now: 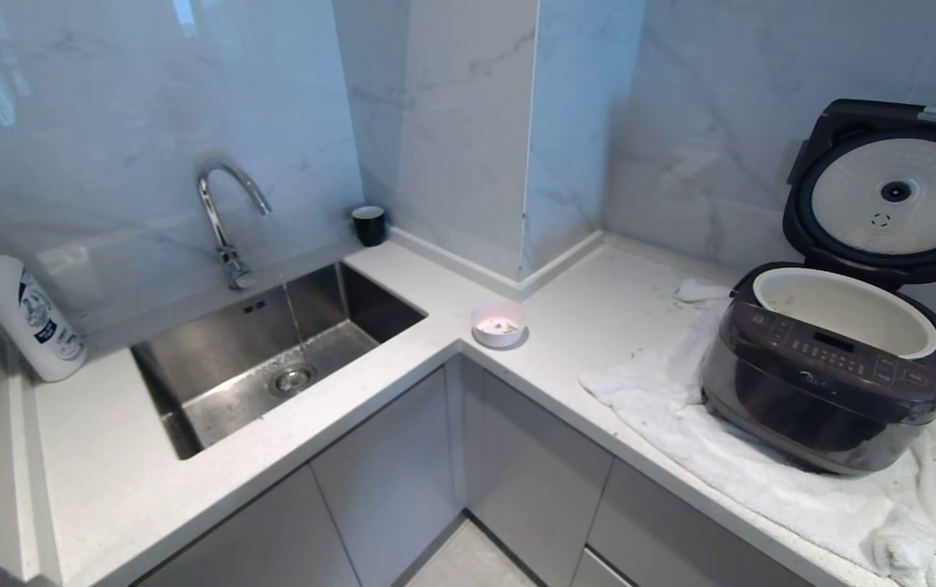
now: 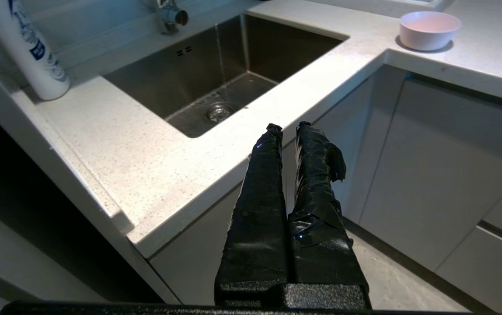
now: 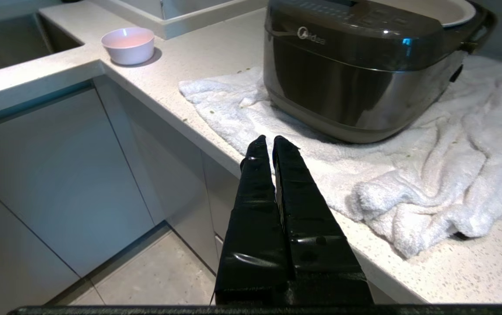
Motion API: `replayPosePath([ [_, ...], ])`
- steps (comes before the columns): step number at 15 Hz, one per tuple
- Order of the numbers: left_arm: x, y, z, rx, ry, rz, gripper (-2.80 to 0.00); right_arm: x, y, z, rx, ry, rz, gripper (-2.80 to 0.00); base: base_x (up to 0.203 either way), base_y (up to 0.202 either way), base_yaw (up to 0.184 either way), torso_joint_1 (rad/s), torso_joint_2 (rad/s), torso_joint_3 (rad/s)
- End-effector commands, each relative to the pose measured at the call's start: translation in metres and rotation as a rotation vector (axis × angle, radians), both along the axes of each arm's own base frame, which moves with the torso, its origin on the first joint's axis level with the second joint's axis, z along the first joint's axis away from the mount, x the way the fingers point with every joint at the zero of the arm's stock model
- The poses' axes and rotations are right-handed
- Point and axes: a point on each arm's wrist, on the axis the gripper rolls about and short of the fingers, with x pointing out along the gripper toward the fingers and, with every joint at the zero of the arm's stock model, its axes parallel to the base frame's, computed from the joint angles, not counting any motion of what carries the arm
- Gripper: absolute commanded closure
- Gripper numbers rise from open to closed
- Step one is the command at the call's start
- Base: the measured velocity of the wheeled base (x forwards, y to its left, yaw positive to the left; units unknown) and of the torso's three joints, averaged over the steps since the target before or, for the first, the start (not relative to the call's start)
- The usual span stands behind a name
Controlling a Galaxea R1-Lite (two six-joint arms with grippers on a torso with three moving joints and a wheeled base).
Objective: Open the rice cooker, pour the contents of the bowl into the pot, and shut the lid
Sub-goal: Pick up the bowl on the table
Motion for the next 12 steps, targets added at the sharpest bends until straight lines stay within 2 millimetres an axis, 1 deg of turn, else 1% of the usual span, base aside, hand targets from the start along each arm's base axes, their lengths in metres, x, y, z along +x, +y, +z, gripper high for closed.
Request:
replayPosePath([
  [1, 0.0003, 0.0, -0.0003, 0.001, 0.004, -0.001, 0.0, 0.0, 0.0, -0.0001, 0.0, 0.002, 0.0, 0.0, -0.004, 0.0, 0.058, -0.005, 0.0, 0.002],
  [3, 0.0003, 0.0, -0.0003, 0.001, 0.004, -0.001, 0.0, 0.0001, 0.0, -0.0001, 0.0, 0.003, 0.0, 0.0, -0.003, -0.008, 0.147, 0.004, 0.0, 0.0],
  [12, 0.0003, 0.0, -0.0003, 0.003, 0.004, -0.001, 0.0, 0.0001, 0.0, -0.0001, 0.001, 0.003, 0.0, 0.0, -0.001, -0.008, 0.176, 0.005, 0.01, 0.002],
])
